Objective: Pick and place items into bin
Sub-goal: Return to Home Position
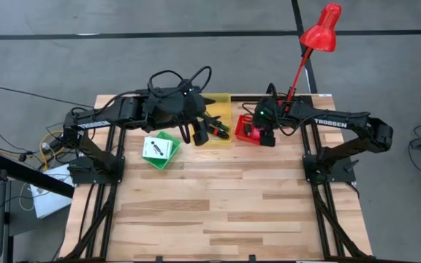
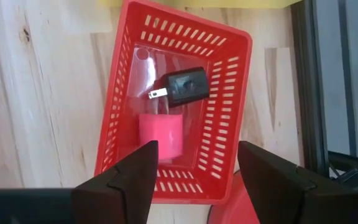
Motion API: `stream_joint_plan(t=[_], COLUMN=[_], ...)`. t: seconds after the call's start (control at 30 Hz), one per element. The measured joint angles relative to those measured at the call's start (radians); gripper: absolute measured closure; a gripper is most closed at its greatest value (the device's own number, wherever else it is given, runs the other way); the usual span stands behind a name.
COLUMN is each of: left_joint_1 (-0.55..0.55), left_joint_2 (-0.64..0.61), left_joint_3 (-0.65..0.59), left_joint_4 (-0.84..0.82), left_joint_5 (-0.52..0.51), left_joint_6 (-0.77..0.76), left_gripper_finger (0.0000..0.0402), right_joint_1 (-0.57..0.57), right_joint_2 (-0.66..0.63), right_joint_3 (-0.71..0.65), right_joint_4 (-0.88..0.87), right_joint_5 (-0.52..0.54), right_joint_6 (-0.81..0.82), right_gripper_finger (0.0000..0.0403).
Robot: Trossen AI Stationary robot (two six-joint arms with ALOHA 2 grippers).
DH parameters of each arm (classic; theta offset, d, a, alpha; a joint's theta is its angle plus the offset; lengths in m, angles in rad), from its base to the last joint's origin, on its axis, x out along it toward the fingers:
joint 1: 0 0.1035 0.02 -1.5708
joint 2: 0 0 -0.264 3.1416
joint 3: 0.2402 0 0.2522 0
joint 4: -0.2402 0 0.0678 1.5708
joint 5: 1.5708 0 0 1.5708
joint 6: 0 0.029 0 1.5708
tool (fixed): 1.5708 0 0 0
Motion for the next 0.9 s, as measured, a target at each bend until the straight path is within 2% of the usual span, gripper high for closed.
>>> stream_joint_plan(t=[0.3, 0.4, 0.5, 0.57, 0.7, 0.8, 0.9], left_joint_1=[0.001, 0.001, 0.001, 0.009, 0.045, 0.069, 0.073], left_joint_2=[0.0, 0.0, -0.01, -0.03, -0.117, -0.216, -0.324], left_joint_3=[0.0, -0.001, -0.001, 0.004, 0.011, 0.013, -0.014], left_joint_4=[-0.19, -0.181, -0.159, -0.138, -0.104, -0.086, -0.075], left_joint_5=[0.002, 0.037, 0.083, 0.164, 0.339, 0.364, 0.339], left_joint_6=[-0.05, 0.0, 0.021, 0.021, 0.014, 0.014, 0.014], left_gripper_finger=[0.018, 0.018, 0.018, 0.018, 0.0181, 0.0181, 0.0181], right_joint_1=[0.0, 0.016, 0.039, 0.054, 0.066, 0.065, 0.065], right_joint_2=[0.0, 0.0, 0.0, -0.003, -0.038, -0.072, -0.119], right_joint_3=[0.0, 0.005, 0.008, 0.008, 0.01, 0.01, 0.009], right_joint_4=[0.0, 0.0, 0.032, 0.078, 0.173, 0.214, 0.22], right_joint_5=[0.002, 0.003, -0.027, -0.116, -0.419, -0.573, -0.623], right_joint_6=[0.063, 0.198, 0.248, 0.247, 0.213, 0.206, 0.203], right_gripper_finger=[0.0188, 0.0187, 0.0187, 0.0187, 0.0187, 0.0187, 0.0187])
